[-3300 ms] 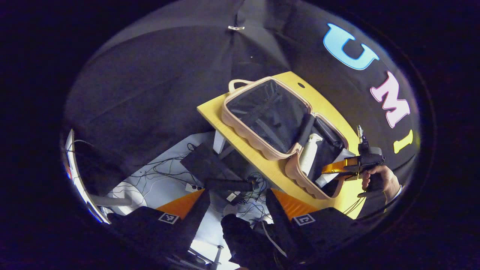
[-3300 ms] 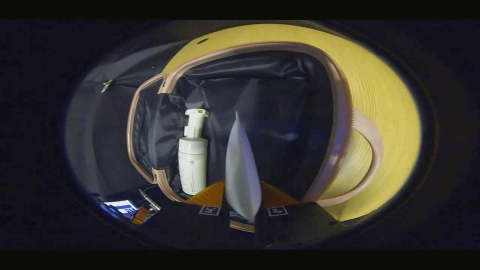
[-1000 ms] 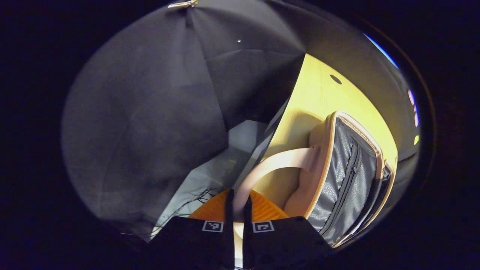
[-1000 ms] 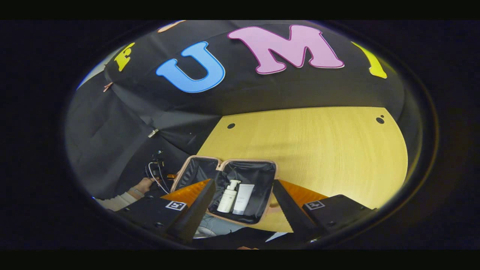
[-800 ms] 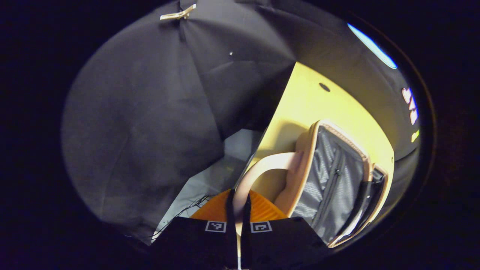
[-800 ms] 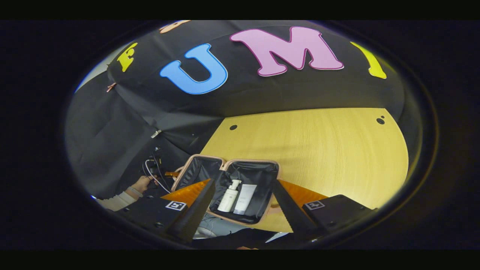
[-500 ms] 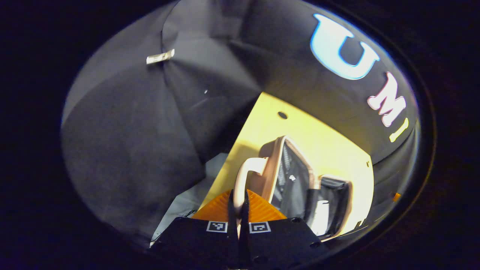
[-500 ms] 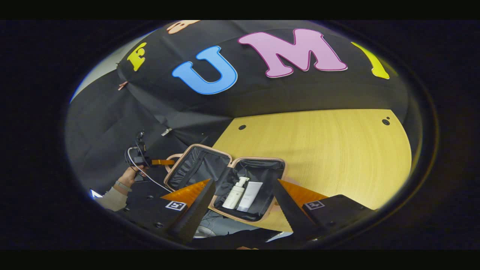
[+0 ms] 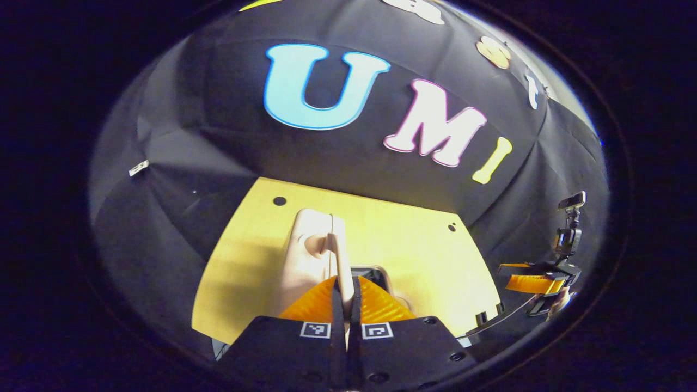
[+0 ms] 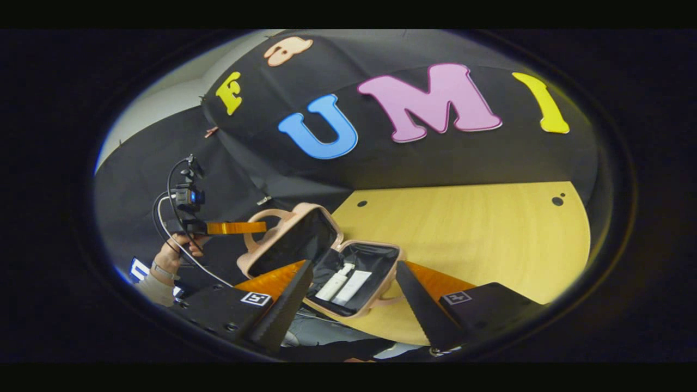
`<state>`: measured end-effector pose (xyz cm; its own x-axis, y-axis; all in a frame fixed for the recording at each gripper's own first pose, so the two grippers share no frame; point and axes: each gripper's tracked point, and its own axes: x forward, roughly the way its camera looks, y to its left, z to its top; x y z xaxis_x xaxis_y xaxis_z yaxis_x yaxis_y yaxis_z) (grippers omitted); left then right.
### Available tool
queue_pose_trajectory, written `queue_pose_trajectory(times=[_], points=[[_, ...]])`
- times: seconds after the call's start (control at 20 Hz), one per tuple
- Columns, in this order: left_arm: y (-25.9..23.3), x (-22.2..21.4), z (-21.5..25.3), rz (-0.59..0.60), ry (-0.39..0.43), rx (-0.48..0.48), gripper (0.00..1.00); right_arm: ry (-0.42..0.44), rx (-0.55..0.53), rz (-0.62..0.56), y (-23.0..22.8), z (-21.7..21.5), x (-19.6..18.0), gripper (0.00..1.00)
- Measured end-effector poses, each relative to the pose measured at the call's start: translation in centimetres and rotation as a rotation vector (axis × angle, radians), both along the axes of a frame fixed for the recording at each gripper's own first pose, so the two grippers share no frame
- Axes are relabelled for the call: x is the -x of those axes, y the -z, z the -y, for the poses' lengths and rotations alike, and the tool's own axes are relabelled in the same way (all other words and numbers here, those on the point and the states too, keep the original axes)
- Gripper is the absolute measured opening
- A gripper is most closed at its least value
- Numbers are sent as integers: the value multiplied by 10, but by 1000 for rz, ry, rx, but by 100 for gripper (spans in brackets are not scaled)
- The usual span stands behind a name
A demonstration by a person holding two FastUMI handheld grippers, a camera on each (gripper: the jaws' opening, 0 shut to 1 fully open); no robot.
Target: First open the suitcase, pack the skin care products into it, and then close the suitcase.
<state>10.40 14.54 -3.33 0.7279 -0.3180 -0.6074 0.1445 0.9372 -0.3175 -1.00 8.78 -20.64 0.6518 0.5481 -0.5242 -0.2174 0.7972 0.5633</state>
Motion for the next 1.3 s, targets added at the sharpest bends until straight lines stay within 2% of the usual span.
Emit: queue_pose_trajectory(times=[0.25,0.35,0.55,0.7,0.75,0.9,0.95,1.05,1.1,1.15,1.3], points=[[85,3,134,-102,126,19,7,76,62,66,-12,87,24,97],[129,2,163,-176,156,6,6,116,87,61,-9,120,37,97],[214,15,208,-307,200,-110,7,230,149,42,1,183,65,97],[238,19,221,-305,232,-191,10,318,196,23,17,221,81,97],[239,20,223,-292,241,-227,14,344,209,24,20,231,84,97],[225,10,228,-160,252,-326,22,404,275,41,27,259,95,97],[213,10,237,-100,263,-336,47,416,295,54,26,267,96,97],[183,7,262,36,270,-350,72,437,337,86,21,288,97,97],[165,5,276,110,263,-352,82,445,351,103,16,297,97,97],[144,5,291,182,252,-339,98,454,362,125,10,306,94,97],[68,6,345,394,200,-265,99,474,407,225,-16,331,83,97]])
